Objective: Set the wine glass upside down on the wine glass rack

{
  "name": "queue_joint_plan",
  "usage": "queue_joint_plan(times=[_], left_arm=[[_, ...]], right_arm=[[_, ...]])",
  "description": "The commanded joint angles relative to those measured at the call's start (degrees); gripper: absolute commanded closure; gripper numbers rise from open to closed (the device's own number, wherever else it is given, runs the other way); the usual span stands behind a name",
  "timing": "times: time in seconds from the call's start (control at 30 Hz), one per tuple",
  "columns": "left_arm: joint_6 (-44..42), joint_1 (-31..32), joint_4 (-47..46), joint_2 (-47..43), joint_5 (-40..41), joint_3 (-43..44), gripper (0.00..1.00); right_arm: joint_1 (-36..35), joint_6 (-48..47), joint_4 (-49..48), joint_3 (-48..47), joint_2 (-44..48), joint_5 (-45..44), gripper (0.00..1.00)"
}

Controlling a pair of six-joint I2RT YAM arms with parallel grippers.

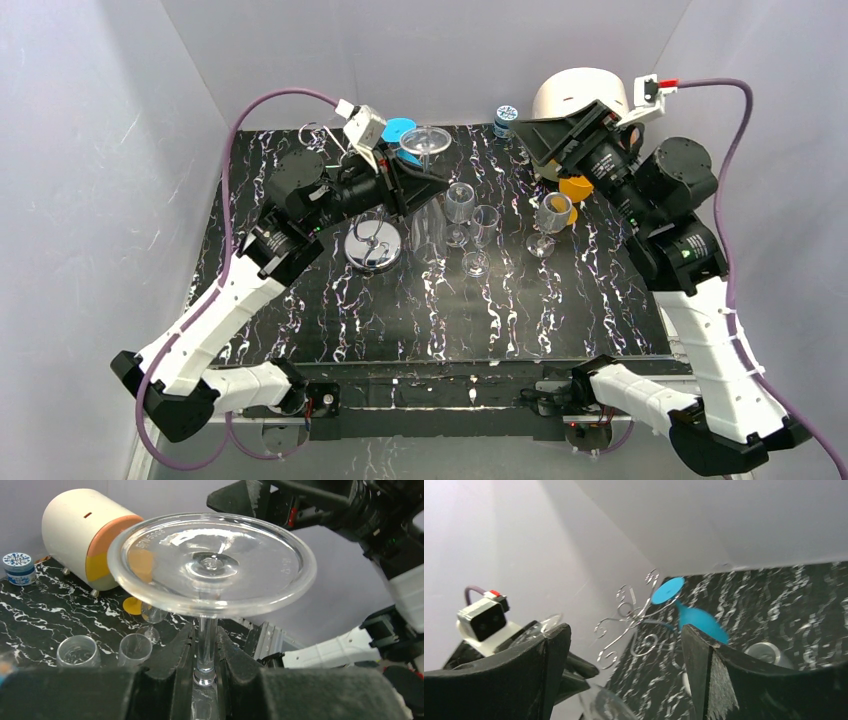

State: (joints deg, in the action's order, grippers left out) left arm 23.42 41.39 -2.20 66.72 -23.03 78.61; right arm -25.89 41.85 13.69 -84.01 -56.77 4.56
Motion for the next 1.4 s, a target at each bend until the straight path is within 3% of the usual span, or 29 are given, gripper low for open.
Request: queue_joint_plan(times=[0.0, 0.17, 0.4, 0.6, 0.97, 1.37], left_arm=[[-8.8, 0.0, -0.2, -4.3, -4.5, -2.8, 1.00], [-14.0, 0.0, 0.7, -5.3, -6.3, -6.0, 1.00], [-17.8, 0.0, 1.1, -4.1, -5.2, -6.8, 1.00], [-19.9, 0.0, 0.9, -3.0, -4.3, -7.7, 1.00], [-19.1, 0.0, -1.5, -2.4, -4.7, -9.3, 1.00], [-19.0, 0.0, -5.1, -3.7, -5.0, -13.0, 1.00]], right_arm=[[-0.1, 13.2, -0.5, -1.0, -2.2, 11.1, 0.12], [-0.1, 24.4, -2.1, 0.9, -4.5, 20.4, 0.15], [-0.2, 26.5, 0.4, 1.2, -5.9, 23.9, 0.17], [-1.0, 27.0, 0.9, 2.1, -7.6, 25.9, 0.28], [-5.5, 27.9, -3.6, 2.3, -10.2, 27.6, 0.30], [-6.9, 30.4, -0.9, 2.9, -10.1, 23.3, 0.65]])
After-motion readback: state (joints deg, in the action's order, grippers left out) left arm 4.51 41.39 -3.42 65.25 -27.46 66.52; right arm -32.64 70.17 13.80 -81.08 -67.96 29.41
